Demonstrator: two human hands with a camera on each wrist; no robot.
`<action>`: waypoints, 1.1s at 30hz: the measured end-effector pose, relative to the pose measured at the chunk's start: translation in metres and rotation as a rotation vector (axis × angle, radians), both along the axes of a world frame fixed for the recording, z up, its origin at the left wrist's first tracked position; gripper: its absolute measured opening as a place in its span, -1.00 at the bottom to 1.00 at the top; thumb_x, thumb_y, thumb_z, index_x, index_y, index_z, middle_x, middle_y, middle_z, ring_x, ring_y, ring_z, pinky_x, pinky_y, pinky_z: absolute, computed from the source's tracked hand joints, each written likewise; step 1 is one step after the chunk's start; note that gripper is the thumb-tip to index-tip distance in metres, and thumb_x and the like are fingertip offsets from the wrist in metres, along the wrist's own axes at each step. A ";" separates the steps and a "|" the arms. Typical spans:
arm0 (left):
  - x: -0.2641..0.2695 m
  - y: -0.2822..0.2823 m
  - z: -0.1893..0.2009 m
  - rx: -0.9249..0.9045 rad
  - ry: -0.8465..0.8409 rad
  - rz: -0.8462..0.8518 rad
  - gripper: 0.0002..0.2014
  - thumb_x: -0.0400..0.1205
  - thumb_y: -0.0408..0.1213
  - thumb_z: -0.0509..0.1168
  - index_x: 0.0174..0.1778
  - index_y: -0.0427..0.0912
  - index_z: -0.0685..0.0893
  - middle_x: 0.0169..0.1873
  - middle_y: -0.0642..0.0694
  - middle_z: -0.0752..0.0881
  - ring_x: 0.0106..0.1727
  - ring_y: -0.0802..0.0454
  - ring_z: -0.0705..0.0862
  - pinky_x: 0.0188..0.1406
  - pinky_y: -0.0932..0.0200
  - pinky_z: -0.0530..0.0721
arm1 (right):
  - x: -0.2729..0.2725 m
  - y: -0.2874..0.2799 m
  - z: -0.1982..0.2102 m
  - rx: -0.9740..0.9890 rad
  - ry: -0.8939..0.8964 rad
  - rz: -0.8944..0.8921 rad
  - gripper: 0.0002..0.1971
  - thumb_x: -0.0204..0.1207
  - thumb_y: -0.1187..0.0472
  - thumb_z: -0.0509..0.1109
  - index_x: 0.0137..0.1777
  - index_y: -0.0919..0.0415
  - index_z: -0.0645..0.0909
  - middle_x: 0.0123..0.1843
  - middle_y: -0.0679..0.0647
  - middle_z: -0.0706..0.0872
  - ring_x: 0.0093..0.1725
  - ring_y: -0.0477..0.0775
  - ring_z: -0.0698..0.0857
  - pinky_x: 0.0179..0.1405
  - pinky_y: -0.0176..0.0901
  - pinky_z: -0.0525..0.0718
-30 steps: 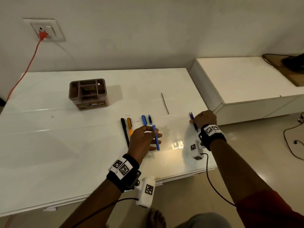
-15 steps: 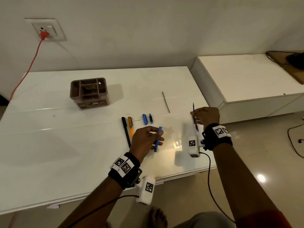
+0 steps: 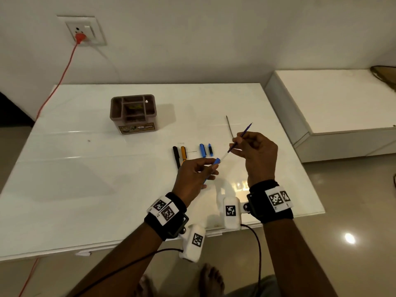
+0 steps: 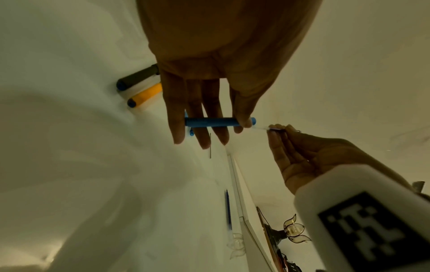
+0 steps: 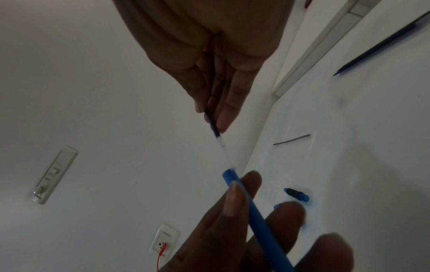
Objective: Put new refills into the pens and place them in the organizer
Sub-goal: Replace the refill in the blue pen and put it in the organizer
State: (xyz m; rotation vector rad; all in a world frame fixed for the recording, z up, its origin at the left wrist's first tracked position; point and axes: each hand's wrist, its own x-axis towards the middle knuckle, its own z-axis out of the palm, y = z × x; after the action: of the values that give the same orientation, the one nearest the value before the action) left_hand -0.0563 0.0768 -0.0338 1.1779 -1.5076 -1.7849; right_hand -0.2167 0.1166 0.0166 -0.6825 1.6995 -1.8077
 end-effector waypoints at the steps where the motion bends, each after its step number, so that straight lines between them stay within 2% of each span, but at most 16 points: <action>1: 0.002 -0.001 -0.001 0.003 0.004 0.004 -0.75 0.70 -0.08 0.39 0.26 -0.01 0.81 -0.07 -0.10 0.90 -0.01 -0.02 0.89 -0.06 -0.01 0.82 | 0.001 -0.002 0.001 -0.015 0.008 -0.007 -0.83 0.59 0.48 0.47 0.14 0.55 0.70 -0.09 0.38 0.82 -0.16 0.20 0.86 -0.14 -0.08 0.87; 5: 0.004 -0.002 -0.002 0.009 0.013 0.025 -0.74 0.70 -0.10 0.40 0.27 -0.05 0.82 -0.05 -0.13 0.90 0.01 -0.05 0.88 -0.07 0.03 0.81 | 0.004 -0.006 0.000 -0.041 0.045 -0.026 -0.85 0.60 0.45 0.47 0.14 0.48 0.71 -0.09 0.34 0.82 -0.13 0.25 0.87 -0.10 -0.03 0.87; 10: 0.004 -0.004 -0.002 -0.018 0.007 0.051 -0.77 0.69 -0.11 0.41 0.23 -0.02 0.83 -0.07 -0.07 0.90 -0.01 0.03 0.88 -0.07 0.01 0.81 | 0.006 -0.010 -0.001 -0.039 0.055 -0.019 -0.83 0.60 0.46 0.48 0.15 0.52 0.71 -0.08 0.38 0.82 -0.12 0.28 0.87 -0.08 0.03 0.88; 15: 0.007 -0.006 -0.002 -0.051 -0.006 0.050 -0.75 0.68 -0.16 0.43 0.25 -0.08 0.83 -0.07 -0.11 0.90 0.01 -0.02 0.87 -0.24 0.21 0.73 | 0.006 -0.012 -0.003 -0.016 0.061 -0.010 -0.80 0.59 0.44 0.50 0.17 0.53 0.71 -0.05 0.42 0.83 -0.08 0.36 0.87 -0.03 0.12 0.89; 21: 0.008 -0.006 -0.003 -0.072 -0.022 0.014 -0.76 0.68 -0.18 0.44 0.23 -0.09 0.83 -0.09 -0.11 0.89 -0.07 0.05 0.86 -0.17 0.14 0.78 | 0.005 -0.012 -0.002 -0.002 0.076 0.023 -0.84 0.60 0.44 0.48 0.14 0.50 0.72 -0.09 0.37 0.83 -0.09 0.37 0.87 -0.10 0.05 0.89; 26: 0.009 -0.004 -0.002 -0.052 0.001 0.003 -0.76 0.68 -0.19 0.43 0.25 -0.10 0.82 -0.07 -0.13 0.90 0.01 -0.06 0.88 -0.07 0.00 0.84 | 0.004 -0.014 -0.001 -0.001 0.097 0.043 -0.86 0.63 0.45 0.45 0.14 0.48 0.70 -0.14 0.28 0.82 -0.17 0.21 0.87 -0.14 0.02 0.89; 30: 0.009 -0.003 0.000 -0.072 0.010 -0.013 -0.77 0.69 -0.19 0.42 0.24 -0.07 0.83 -0.08 -0.12 0.90 -0.01 -0.04 0.89 -0.04 -0.09 0.86 | -0.001 -0.011 -0.005 0.019 0.038 0.022 -0.85 0.62 0.47 0.45 0.14 0.52 0.69 -0.14 0.29 0.81 -0.12 0.34 0.87 -0.08 0.18 0.90; 33: 0.008 -0.004 0.003 -0.072 0.006 -0.006 -0.77 0.69 -0.18 0.43 0.24 -0.07 0.83 -0.09 -0.12 0.90 -0.03 -0.05 0.89 -0.07 -0.06 0.85 | 0.000 -0.009 -0.007 0.008 0.081 0.034 -0.84 0.62 0.47 0.45 0.14 0.54 0.68 -0.12 0.33 0.82 -0.10 0.37 0.87 -0.09 0.15 0.90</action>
State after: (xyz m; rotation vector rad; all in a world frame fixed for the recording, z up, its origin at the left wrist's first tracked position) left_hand -0.0481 0.0729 -0.0306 1.1324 -1.5602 -1.7217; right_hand -0.2163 0.1074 0.0100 -0.7861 1.7355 -1.7701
